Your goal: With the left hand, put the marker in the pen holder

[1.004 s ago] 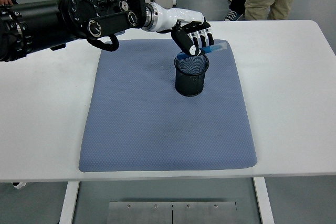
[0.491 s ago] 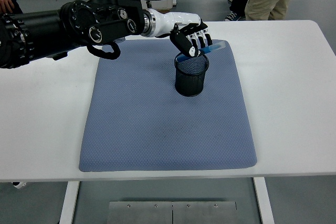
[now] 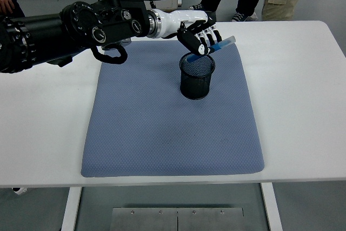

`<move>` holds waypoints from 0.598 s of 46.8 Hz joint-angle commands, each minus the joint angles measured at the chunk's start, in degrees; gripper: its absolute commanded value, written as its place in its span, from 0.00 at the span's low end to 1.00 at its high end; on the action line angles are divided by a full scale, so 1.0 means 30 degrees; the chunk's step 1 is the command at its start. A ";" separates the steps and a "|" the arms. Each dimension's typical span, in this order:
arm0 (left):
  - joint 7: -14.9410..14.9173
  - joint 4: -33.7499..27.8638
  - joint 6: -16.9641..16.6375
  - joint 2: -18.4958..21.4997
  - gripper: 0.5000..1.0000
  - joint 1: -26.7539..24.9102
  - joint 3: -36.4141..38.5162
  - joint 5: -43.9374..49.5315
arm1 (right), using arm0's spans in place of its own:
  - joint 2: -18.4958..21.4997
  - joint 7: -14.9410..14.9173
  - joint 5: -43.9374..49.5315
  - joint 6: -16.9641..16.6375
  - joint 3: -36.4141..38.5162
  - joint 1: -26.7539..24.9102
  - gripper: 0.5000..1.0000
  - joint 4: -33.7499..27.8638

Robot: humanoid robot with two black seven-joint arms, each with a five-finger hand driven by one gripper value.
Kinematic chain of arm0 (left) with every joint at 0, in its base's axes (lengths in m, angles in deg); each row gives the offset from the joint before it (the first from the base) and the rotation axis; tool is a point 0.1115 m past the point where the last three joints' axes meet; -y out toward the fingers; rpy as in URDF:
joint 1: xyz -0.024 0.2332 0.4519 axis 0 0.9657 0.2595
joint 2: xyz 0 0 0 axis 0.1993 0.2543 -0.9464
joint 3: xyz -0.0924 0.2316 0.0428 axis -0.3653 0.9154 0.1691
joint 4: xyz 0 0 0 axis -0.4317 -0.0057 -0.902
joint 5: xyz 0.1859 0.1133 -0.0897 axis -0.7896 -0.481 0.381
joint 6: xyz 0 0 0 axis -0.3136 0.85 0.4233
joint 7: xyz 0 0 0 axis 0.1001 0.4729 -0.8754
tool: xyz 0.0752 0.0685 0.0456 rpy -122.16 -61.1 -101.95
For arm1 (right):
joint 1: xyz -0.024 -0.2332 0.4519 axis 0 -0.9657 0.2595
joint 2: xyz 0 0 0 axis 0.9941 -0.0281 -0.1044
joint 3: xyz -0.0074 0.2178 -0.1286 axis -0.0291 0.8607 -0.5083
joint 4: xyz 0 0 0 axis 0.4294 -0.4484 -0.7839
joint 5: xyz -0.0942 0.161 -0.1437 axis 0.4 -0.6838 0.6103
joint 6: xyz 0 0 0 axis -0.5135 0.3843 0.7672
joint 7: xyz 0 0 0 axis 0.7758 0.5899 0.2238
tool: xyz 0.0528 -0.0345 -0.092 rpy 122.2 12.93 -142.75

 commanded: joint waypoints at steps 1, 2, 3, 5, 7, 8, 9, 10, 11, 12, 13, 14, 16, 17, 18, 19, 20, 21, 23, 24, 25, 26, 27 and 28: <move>0.0006 0.0013 0.0001 0.0000 0.13 0.0016 -0.0032 0.0003 | 0.0000 -0.0027 0.0000 0.0000 0.0000 -0.0002 1.00 -0.0009; 0.0035 0.0013 0.0001 0.0000 0.20 0.0016 -0.0032 0.0003 | 0.0000 0.0001 0.0000 0.0000 0.0000 -0.0002 1.00 -0.0009; 0.0035 0.0013 0.0001 0.0000 0.27 0.0016 -0.0061 0.0003 | 0.0000 0.0002 0.0000 0.0000 0.0000 0.0027 1.00 -0.0009; 0.0035 -0.0016 0.0001 0.0000 0.31 0.0016 -0.0120 0.0003 | 0.0000 0.0002 0.0000 0.0000 0.0000 -0.0002 1.00 -0.0009; 0.0035 0.0013 0.0001 0.0000 0.33 0.0016 -0.0120 0.0003 | 0.0000 0.0002 0.0000 0.0000 0.0000 -0.0002 1.00 -0.0009; 0.0035 0.0013 0.0001 0.0000 0.36 0.0016 -0.0149 0.0003 | 0.0000 0.0002 0.0000 0.0000 0.0000 -0.0002 1.00 -0.0009; 0.0035 0.0013 0.0001 0.0000 0.38 0.0016 -0.0149 0.0003 | 0.0000 0.0002 0.0000 0.0000 0.0000 -0.0002 1.00 -0.0009; 0.0035 0.0013 -0.0028 0.0000 0.41 0.0016 -0.0149 0.0003 | 0.0000 0.0002 0.0000 0.0000 0.0000 0.0027 1.00 0.0020; 0.0035 0.0013 -0.0057 0.0000 0.45 0.0016 -0.0178 0.0003 | 0.0000 -0.0027 0.0000 0.0000 0.0000 -0.0002 1.00 -0.0009; 0.0035 -0.0016 -0.0057 0.0000 0.52 0.0016 -0.0179 0.0003 | 0.0000 0.0001 0.0000 0.0000 0.0000 -0.0002 1.00 -0.0009; 0.0064 -0.0016 -0.0057 0.0000 0.55 0.0016 -0.0179 0.0003 | 0.0000 0.0002 0.0000 0.0000 0.0000 -0.0002 1.00 -0.0009; 0.0035 0.0013 -0.0057 0.0000 0.57 0.0016 -0.0179 0.0003 | 0.0000 0.0002 0.0000 0.0000 0.0000 -0.0002 1.00 -0.0009; 0.0035 -0.0016 -0.0057 0.0000 0.57 0.0016 -0.0179 0.0003 | 0.0000 0.0002 0.0000 0.0000 0.0000 -0.0002 1.00 -0.0009; 0.0064 -0.0016 -0.0057 0.0000 0.57 0.0016 -0.0179 0.0003 | 0.0000 0.0002 0.0000 0.0000 0.0000 0.0027 1.00 -0.0009; 0.0035 0.0013 -0.0057 0.0000 0.57 0.0016 -0.0179 0.0003 | 0.0000 0.0002 0.0000 0.0000 0.0000 -0.0002 1.00 -0.0009; 0.0035 -0.0016 -0.0057 0.0000 0.57 0.0016 -0.0179 0.0003 | 0.0000 0.0002 0.0000 0.0000 0.0000 -0.0002 1.00 -0.0009; 0.0035 -0.0016 -0.0057 0.0000 0.58 0.0016 -0.0208 0.0003 | 0.0000 -0.0027 0.0000 0.0000 0.0000 -0.0002 1.00 -0.0009; 0.0035 -0.0016 -0.0057 0.0000 0.58 0.0016 -0.0208 0.0003 | 0.0000 0.0001 0.0000 0.0000 0.0000 -0.0002 1.00 -0.0009; 0.0035 -0.0016 -0.0028 0.0000 0.58 0.0016 -0.0266 0.0003 | 0.0000 0.0002 0.0000 0.0000 0.0000 0.0027 1.00 -0.0009; 0.0035 -0.0016 -0.0028 0.0000 0.59 -0.0013 -0.0325 0.0003 | 0.0000 0.0002 0.0000 0.0000 0.0000 -0.0002 1.00 -0.0009; 0.0035 0.0013 -0.0028 0.0000 0.60 -0.0013 -0.0383 0.0003 | 0.0000 0.0002 0.0000 0.0000 0.0000 -0.0002 1.00 -0.0009; 0.0035 0.0013 -0.0028 0.0000 0.61 -0.0042 -0.0442 0.0003 | 0.0000 0.0002 0.0000 0.0000 0.0000 0.0027 1.00 -0.0009; 0.0035 0.0013 0.0030 0.0000 0.61 -0.0042 -0.0529 0.0032 | 0.0000 0.0002 0.0000 0.0000 0.0000 -0.0002 1.00 -0.0009; 0.0035 0.0013 0.0060 0.0000 0.62 -0.0100 -0.0617 0.0033 | 0.0000 0.0002 0.0000 0.0000 0.0000 -0.0002 1.00 -0.0009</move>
